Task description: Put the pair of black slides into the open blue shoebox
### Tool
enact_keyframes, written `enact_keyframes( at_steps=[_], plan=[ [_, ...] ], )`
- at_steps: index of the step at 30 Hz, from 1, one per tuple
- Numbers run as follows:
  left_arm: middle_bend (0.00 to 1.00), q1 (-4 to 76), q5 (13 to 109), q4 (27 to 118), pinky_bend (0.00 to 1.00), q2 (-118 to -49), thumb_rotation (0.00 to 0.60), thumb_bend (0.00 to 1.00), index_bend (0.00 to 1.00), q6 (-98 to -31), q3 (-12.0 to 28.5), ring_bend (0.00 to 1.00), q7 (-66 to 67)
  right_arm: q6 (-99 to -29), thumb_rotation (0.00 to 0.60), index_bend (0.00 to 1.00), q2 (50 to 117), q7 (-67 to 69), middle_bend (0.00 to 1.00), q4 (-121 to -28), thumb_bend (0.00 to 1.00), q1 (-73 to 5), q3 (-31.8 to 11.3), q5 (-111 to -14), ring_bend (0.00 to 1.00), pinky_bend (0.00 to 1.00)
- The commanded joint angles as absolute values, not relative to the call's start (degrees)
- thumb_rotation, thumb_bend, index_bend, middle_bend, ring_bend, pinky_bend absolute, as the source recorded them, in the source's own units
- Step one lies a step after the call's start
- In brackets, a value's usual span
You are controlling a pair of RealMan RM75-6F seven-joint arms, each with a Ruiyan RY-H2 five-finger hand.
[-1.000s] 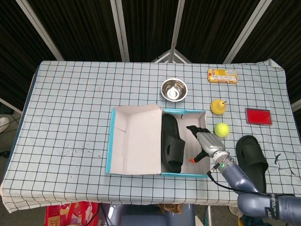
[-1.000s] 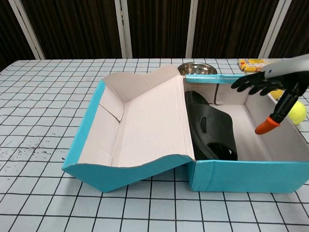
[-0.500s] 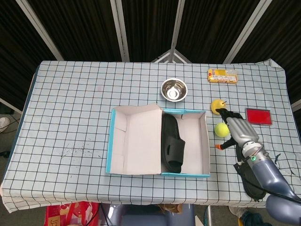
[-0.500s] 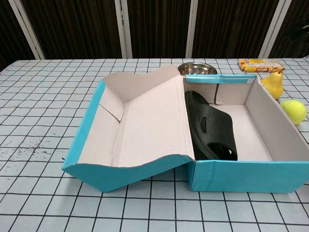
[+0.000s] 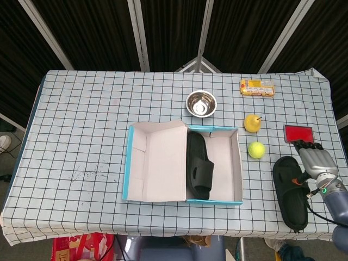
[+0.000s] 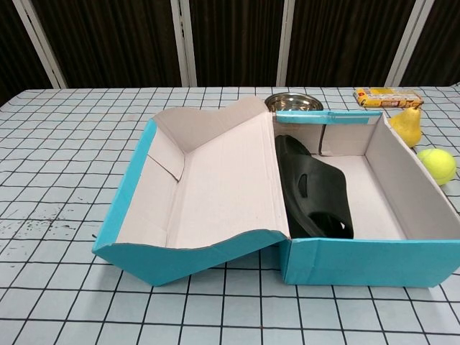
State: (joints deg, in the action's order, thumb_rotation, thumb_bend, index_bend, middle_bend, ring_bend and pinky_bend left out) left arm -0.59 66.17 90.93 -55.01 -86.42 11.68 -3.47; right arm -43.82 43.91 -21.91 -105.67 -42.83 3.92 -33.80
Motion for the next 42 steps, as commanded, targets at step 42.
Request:
enact_keyframes(
  at_steps=[42],
  plan=[
    [0.05, 0.38, 62.89, 91.04, 0.05, -56.39, 0.6, 0.81, 0.17, -85.59, 12.38, 0.0, 2.86, -29.12, 0.6, 0.14, 60.63, -15.68, 0.28, -77.04, 0.0, -41.47, 9.11, -35.69, 0.02, 0.0]
  ],
)
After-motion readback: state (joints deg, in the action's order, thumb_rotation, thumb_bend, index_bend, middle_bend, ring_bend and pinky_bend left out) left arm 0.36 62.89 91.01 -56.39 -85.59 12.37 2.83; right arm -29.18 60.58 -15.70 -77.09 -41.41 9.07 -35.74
